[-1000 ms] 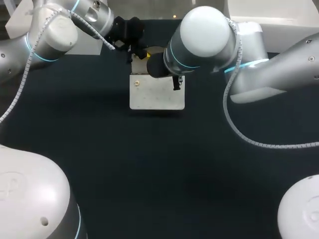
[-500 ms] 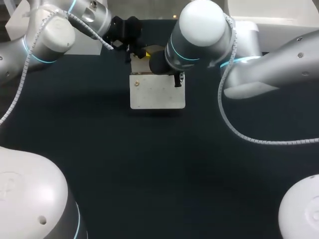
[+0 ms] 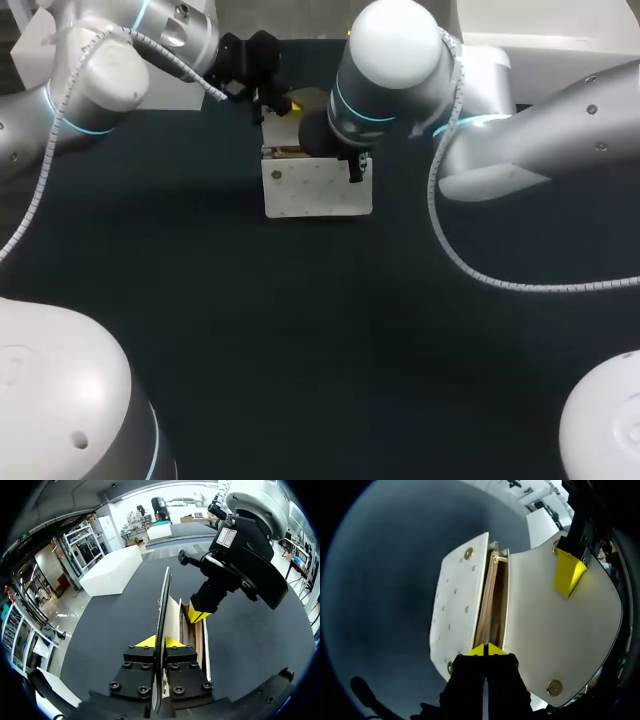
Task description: Pick up the bag, open it, inspect its contents, close it, and place it on the opposite side
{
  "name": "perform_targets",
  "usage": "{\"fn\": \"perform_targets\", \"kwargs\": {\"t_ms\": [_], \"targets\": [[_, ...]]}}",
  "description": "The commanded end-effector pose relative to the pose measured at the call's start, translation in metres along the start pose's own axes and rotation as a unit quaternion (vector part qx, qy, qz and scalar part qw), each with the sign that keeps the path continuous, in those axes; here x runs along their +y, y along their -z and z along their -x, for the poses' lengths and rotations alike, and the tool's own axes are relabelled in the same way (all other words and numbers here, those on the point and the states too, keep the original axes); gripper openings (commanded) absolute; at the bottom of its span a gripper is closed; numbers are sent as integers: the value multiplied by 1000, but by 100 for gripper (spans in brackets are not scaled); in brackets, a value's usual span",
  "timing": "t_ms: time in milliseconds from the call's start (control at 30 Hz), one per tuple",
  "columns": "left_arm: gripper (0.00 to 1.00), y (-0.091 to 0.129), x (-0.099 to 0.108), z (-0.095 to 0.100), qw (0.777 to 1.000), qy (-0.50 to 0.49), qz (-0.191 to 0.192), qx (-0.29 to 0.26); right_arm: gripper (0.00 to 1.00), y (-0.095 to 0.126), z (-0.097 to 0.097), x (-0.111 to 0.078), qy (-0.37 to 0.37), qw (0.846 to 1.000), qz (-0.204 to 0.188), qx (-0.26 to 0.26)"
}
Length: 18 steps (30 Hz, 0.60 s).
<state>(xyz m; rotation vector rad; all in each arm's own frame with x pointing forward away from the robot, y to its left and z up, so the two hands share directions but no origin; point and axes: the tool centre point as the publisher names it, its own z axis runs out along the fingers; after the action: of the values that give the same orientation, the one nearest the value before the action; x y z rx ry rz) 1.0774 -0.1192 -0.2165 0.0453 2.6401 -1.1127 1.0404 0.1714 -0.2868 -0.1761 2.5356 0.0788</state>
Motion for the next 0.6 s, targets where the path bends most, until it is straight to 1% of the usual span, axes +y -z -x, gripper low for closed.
{"fn": "perform_targets", "kwargs": {"t_ms": [33,267,600], "targets": [[0,-3,0,3,1000,4,-9,-2,0,3,-8,-2,-2,1000,-3,0],[0,-2,-5,3,1000,-1,-17,1,0,5,-13,-4,-8,1000,-6,2],[0,4,-11,-3,999,-8,-32,11,0,-3,4,-1,-5,1000,-8,-4]]}}
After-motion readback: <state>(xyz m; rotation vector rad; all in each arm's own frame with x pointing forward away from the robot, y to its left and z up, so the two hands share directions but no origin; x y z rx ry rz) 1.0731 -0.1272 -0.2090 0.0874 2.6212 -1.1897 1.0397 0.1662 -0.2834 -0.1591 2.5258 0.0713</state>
